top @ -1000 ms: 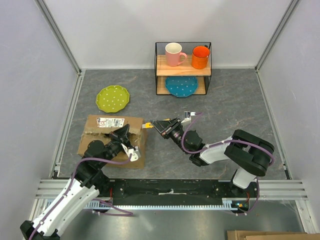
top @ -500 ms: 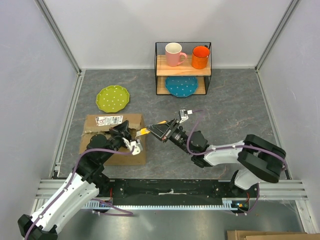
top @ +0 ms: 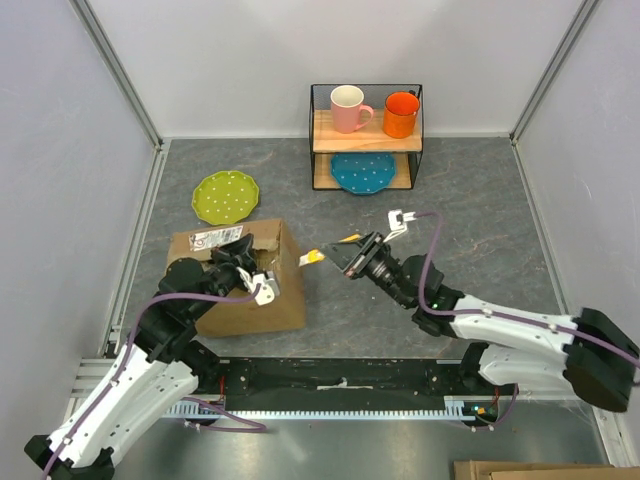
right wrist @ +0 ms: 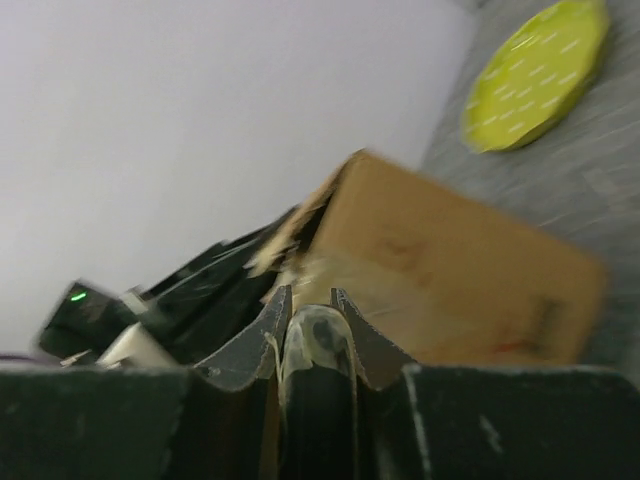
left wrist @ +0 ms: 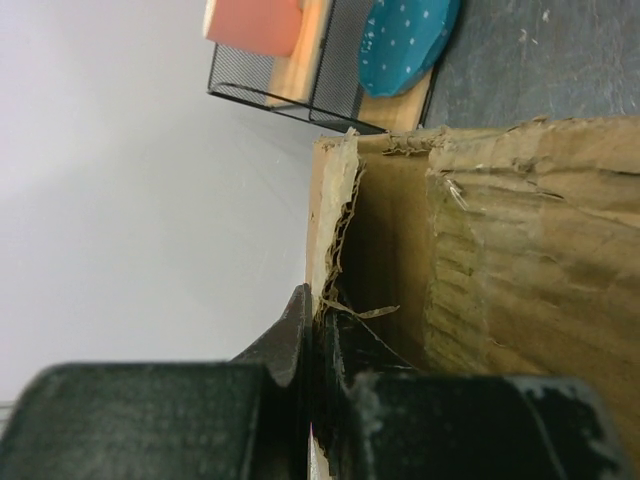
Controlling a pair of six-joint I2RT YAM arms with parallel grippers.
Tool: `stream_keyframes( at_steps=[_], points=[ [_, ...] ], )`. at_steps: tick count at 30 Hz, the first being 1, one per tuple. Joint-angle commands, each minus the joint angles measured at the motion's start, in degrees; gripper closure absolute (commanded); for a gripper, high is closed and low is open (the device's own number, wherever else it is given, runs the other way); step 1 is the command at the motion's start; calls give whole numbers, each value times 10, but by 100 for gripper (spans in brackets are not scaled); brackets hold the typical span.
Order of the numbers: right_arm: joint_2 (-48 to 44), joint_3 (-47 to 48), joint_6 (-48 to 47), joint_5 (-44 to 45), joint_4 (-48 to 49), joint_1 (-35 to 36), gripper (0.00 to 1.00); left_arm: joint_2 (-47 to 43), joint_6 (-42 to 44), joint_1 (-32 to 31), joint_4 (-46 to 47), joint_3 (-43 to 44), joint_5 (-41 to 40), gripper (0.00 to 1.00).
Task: Unpack the express box
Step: Place the knife at the center of the board.
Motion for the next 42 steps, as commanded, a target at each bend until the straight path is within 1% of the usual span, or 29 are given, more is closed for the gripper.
stream_keyframes(
  at_steps=[1,2,3,4,5,7,10,14,17,18,20,21,22,23,24,25,27,30,31,33,34,36,37,38,39,40,42],
  points=[
    [-71,21,-113,89,-228,-57,100,23,-20,-1,-9,88,32,98],
    [-73,13,-114,88,-229,-74,100,21,-19,-1,-15,85,39,98],
    [-74,5,-107,64,-223,-92,100,18,-16,-1,-14,81,53,98],
    [-71,-21,-94,47,-204,-129,100,15,-15,-1,-15,74,60,98],
    [-65,-30,-85,31,-179,-145,100,13,-16,-1,-18,62,67,98],
    [-31,-46,-74,-12,-157,-187,100,12,-13,-1,-18,54,75,98],
    [21,-61,-60,-40,-110,-229,100,16,-5,0,-15,42,76,98],
    [76,-62,-59,-49,-67,-267,100,17,28,-1,7,9,84,98],
    [120,-56,-53,-77,-50,-300,100,30,45,-1,27,-1,85,98],
    [142,-55,-45,-80,-48,-306,98,35,49,-1,32,-4,86,98],
    [165,-61,-32,-100,-21,-325,76,50,62,-1,46,-7,93,98],
    [186,-60,-20,-117,-18,-332,54,54,65,-1,52,-7,95,98],
    [192,-60,-19,-123,-22,-333,34,61,66,-2,64,-5,95,98],
    [195,-59,-19,-130,-28,-333,24,69,68,-3,68,-1,92,98],
    [193,-60,-21,-132,-36,-333,10,75,68,-3,72,2,90,98],
    [188,-60,-22,-130,-58,-333,2,79,69,-3,76,8,89,98],
    [164,-60,-23,-123,-84,-333,2,90,72,-5,83,13,85,98],
    [117,-52,-30,-122,-158,-333,2,101,77,-10,91,21,79,98],
    [102,-49,-34,-122,-206,-333,2,105,79,-13,95,25,76,98],
    [65,-47,-31,-122,-262,-333,2,113,83,-22,103,31,60,98],
    [52,-49,-20,-136,-301,-333,2,120,83,-25,105,37,56,98],
    [19,-75,19,-163,-322,-333,2,126,86,-30,106,43,54,98],
    [10,-85,37,-200,-328,-333,2,128,87,-31,106,46,53,98],
    [-5,-88,48,-215,-344,-333,2,128,92,-35,106,47,50,98],
    [-12,-80,40,-226,-365,-332,2,127,92,-36,106,49,50,98],
    [-20,-72,27,-230,-426,-332,2,124,92,-37,105,50,48,98],
    [-59,-33,-30,-198,-513,-331,2,120,89,-37,106,52,47,98]
  ],
)
